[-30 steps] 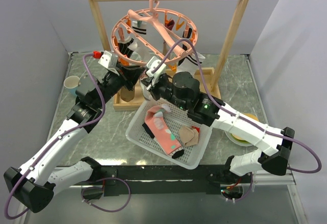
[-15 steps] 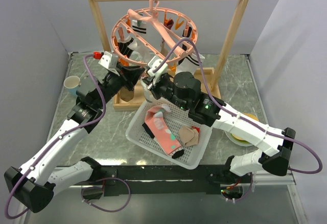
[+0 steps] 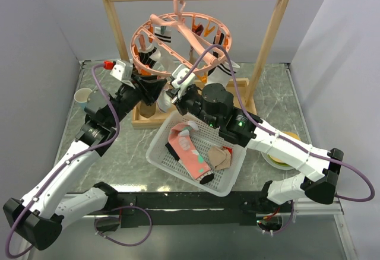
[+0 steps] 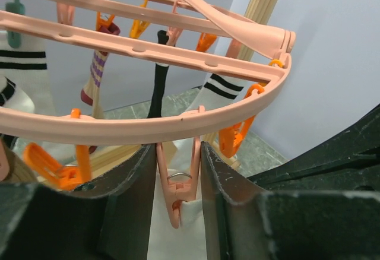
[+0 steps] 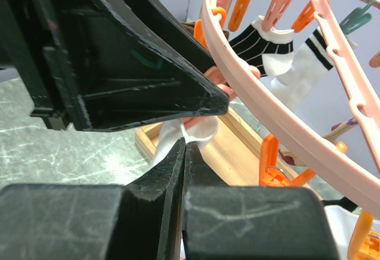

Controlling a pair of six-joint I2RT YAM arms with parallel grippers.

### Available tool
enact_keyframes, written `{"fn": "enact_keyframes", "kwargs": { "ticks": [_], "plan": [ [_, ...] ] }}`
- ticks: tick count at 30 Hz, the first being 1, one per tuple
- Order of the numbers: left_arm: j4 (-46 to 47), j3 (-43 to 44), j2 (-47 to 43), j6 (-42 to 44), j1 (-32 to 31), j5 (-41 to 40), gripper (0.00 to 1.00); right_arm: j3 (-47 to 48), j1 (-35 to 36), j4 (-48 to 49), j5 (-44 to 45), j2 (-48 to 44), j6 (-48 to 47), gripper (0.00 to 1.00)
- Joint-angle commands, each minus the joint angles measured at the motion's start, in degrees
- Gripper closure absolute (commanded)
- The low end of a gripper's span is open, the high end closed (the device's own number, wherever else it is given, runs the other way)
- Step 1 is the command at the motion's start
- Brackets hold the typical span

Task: Clip the socks to the hanger
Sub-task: Clamp the sock onto the hanger.

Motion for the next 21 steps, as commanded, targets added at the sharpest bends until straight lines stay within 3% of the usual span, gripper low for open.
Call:
{"fn": "enact_keyframes", "kwargs": {
  "ticks": [1, 5, 6, 8, 11, 12, 16, 19, 21],
  "plan": [
    [-1.3, -1.3, -2.3, -0.7, 1.0, 1.6, 0.6, 0.2, 0.3, 2.7, 1.8, -2.2, -0.7, 1.0],
    [-1.8, -1.9, -3.0, -1.4, 1.7, 2.4, 0.55, 0.0, 0.3, 3.0, 1.7, -2.7, -0.6, 1.0],
    [-1.8, -1.9, -3.2, -1.6, 1.9, 2.7, 0.44, 0.2, 0.3, 2.7, 1.6, -2.7, -0.5, 1.0],
    [-1.9, -2.2, -3.5, -1.8, 2.1, 2.9, 0.37, 0.4, 0.3, 2.6, 1.7, -2.8, -0.4, 1.0],
    [-2.2, -2.4, -4.4, -2.0, 2.9, 3.1, 0.06, 0.4, 0.3, 2.4, 2.0, -3.0, -0.2, 1.0],
    [-2.5, -2.6, -5.0, -2.1, 3.2, 3.1, 0.01, 0.4, 0.4, 2.4, 2.2, -3.0, -0.3, 1.0],
    [-3.3, -3.1, -6.7, -3.0, 4.5, 2.5, 0.01, 0.5, 0.3, 1.9, 3.1, -3.2, -0.1, 1.0],
    [-4.6, -3.8, -8.5, -4.3, 6.2, 2.7, 0.01, 0.2, 0.4, 1.6, 3.9, -3.9, 0.1, 0.8],
    [-5.6, -4.5, -10.7, -5.8, 8.0, 3.9, 0.0, 0.0, 0.4, 0.9, 4.3, -4.7, 0.5, 0.56]
  ]
}}
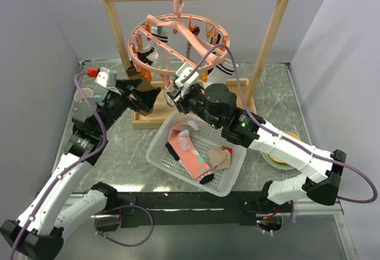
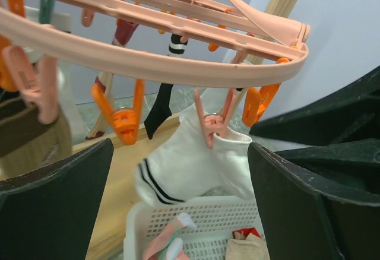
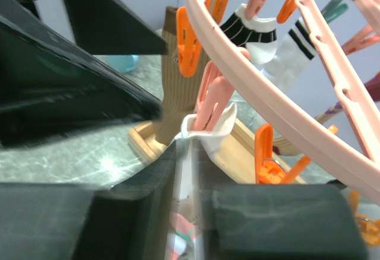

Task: Clip the socks to the hanger
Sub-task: Clamp the sock onto the hanger, then reset both arms

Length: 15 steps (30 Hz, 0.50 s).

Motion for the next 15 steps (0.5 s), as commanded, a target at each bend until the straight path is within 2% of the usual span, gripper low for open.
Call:
{"fn": "enact_keyframes", "kwargs": {
  "ticks": [1, 2, 4, 5, 7, 9, 15],
  "plan": [
    [-1.5, -1.4, -4.5, -3.2, 3.1, 2.4, 0.01, 0.3, 0.4, 0.8, 2.4, -3.9, 0.3, 0.49],
    [-1.9, -1.9, -5.5, -4.2, 4.5, 3.1, 0.0, 0.6, 0.4, 0.3, 2.5, -4.4, 0.4, 0.43],
    [-2.5, -3.7, -8.4, -4.3, 5.9, 3.9, 0.01, 0.6, 0.4, -1.0, 2.7, -5.1, 0.9, 0.36],
    [-2.8, -4.5, -9.5, -4.7, 7.3, 4.1, 0.01, 0.5, 0.4, -1.3, 2.7, -6.0, 1.1, 0.28],
    [-3.5, -6.2, -12.1, -5.0, 8.5, 5.3, 0.01, 0.4, 0.4, -2.7, 2.7, -6.8, 1.8, 0.21],
    [-3.8, -7.6, -14.1, -4.3, 9.7, 7.4, 0.01, 0.4, 0.3, -4.7, 2.2, -8.0, 2.7, 0.01],
    [-5.2, -8.9, -18.1, 1.1, 12.6, 10.2, 0.01, -2.4, 0.4, -10.1, 0.1, -12.9, 5.2, 0.0]
  ]
}}
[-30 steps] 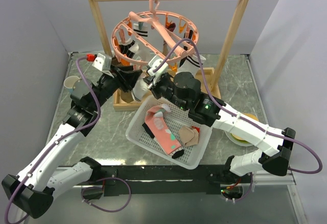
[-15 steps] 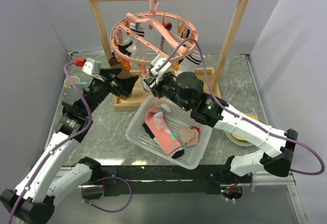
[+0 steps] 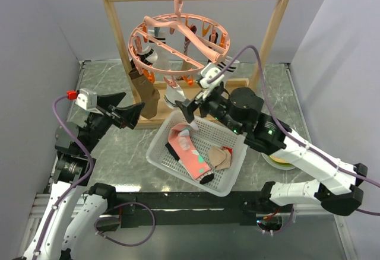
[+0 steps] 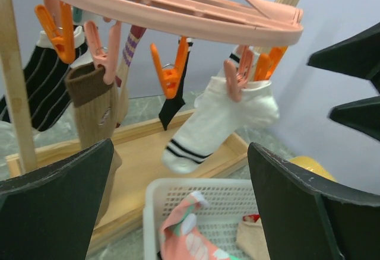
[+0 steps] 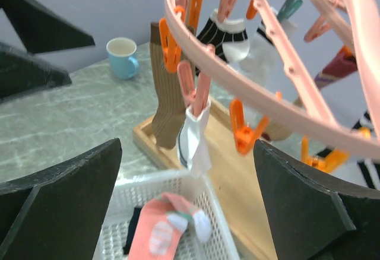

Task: Clip the socks to the hanger
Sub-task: Reset both arms

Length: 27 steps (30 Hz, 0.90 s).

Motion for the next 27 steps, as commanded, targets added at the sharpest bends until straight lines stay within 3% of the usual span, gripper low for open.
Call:
{"fn": "enact_keyframes", "kwargs": {
  "ticks": [1, 12, 22, 27],
  "plan": [
    [-1.2, -0.2, -2.6, 5.4, 3.0, 4.7, 0.01, -3.6, 0.4, -5.6, -1.4, -6.0, 2.8, 0.0],
    [-12.1, -1.7, -6.7, 11.0, 10.0, 8.1, 0.01, -20.3, 0.4, -11.5, 4.0, -18.7, 8.6, 0.0],
    [-10.9, -11.8, -9.2, 6.0, 16.5, 3.8, 0.01, -30.5, -1.1, -23.0, 21.2, -28.5, 25.5, 0.0],
    [-10.0, -15.0, -9.7, 3.3, 18.0, 2.2, 0.01, -35.0, -7.2, -23.2, 12.8, -35.7, 32.3, 0.0]
  ]
}}
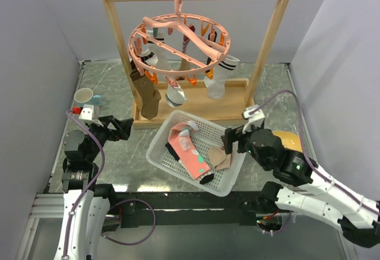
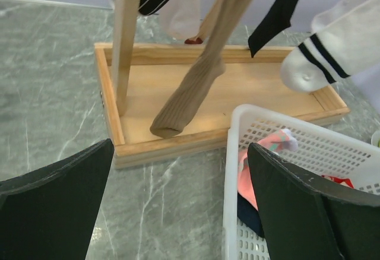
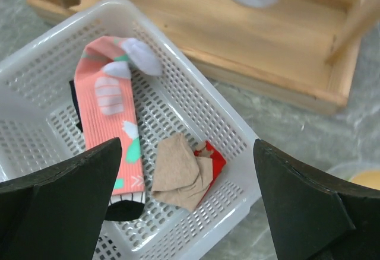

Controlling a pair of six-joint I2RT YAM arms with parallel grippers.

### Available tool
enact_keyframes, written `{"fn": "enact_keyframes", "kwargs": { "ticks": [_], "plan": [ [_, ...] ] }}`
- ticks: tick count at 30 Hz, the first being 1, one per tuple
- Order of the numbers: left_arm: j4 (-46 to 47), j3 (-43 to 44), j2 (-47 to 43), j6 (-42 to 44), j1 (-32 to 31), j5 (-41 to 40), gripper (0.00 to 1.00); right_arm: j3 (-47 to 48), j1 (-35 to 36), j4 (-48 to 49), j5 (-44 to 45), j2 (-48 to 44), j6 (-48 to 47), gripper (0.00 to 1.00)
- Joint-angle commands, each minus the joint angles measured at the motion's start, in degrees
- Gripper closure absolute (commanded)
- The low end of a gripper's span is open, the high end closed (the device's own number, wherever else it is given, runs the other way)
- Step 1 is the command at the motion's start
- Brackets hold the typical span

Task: Clip the socks to the hanger
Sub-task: Reset both arms

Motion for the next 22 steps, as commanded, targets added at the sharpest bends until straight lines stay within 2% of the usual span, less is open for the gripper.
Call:
{"fn": "enact_keyframes", "kwargs": {
  "ticks": [1, 5, 8, 10, 14, 20, 22],
  "plan": [
    [2.7, -1.3, -1.3, -3.6, 1.5, -1.3, 0.01, -3.9, -5.1, 0.7, -4.4, -7.0, 8.9, 0.0],
    [3.2, -2.1, -1.9, -4.3, 2.1, 0.2, 0.0, -8.3, -6.1, 4.2, -5.9, -10.3, 7.9, 0.0],
    [2.8, -1.5, -2.0, -4.2, 2.2, 0.0, 0.01, -6.9, -6.2, 2.3, -5.7, -7.0, 6.0, 0.0],
    [2.1, -1.3, -2.3, -4.0, 2.3, 0.0, 0.0, -3.3, -6.2, -0.9, -1.4, -2.1, 8.4, 0.0],
    [1.6, -1.4, -2.5, -4.2, 2.2, 0.1, 0.01, 1.8, -6.1, -6.1, 1.3, 4.4, 8.2, 0.0],
    [1.8, -1.8, -2.9, -4.1, 2.4, -0.7, 0.0, 0.1, -6.1, -0.2, -5.0, -1.3, 2.6, 0.0],
    [1.8, -1.8, -2.9, -4.1, 2.3, -1.0, 0.01, 0.5, -6.1, -0.8, -4.1, -2.6, 2.0, 0.0]
  ]
}}
